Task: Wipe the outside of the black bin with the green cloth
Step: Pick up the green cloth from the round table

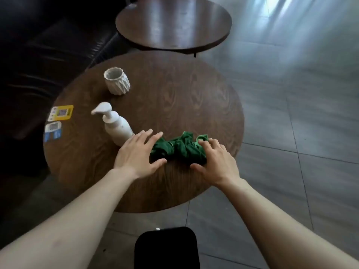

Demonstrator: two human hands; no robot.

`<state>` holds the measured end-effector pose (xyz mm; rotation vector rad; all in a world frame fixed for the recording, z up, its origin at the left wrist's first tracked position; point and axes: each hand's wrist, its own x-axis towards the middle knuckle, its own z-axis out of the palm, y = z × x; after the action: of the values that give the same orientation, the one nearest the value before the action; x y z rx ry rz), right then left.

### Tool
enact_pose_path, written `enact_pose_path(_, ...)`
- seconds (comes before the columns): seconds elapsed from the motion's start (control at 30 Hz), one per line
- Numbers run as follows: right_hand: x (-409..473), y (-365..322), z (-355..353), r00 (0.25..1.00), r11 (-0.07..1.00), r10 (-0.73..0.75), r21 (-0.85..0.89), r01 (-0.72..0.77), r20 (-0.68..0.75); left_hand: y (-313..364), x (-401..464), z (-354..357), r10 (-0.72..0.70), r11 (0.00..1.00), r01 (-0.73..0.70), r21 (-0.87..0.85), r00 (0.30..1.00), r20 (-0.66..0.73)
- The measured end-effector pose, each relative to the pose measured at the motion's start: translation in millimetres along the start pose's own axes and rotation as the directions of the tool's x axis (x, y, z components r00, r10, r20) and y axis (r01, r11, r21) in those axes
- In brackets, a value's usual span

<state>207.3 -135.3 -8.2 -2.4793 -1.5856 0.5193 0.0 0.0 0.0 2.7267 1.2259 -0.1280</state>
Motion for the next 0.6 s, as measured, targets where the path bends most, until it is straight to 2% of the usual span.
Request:
enact_pose_path(0.13,17,3,26,1.0,0.999,0.006,0.047,-0.006,0.018,-9,17,30,0.025,0.999,-0.027,0.028,0.998,0.053)
enact_pose_path(0.23,31,6,45,0.999,0.998,-0.044,0.042,0.043,0.012,-12,30,49,0.046,0.999,-0.047,0.009,0.993,0.105)
enact_pose_path(0.4,42,5,57,0.987,0.995,-0.095,0.027,0.092,0.13,-8,37,58,0.03,0.998,-0.017,-0.054,0.967,0.253)
enact_pose_path(0.47,40,4,60,0.988,0.995,-0.09,-0.019,0.094,0.125,-4,34,58,0.011,0.994,0.01,-0.106,0.981,0.194)
enact_pose_path(0.6,29,0,57,0.994,0.991,-0.113,-0.073,0.112,-0.004,5,23,48,0.021,0.991,-0.013,-0.133,0.998,0.062)
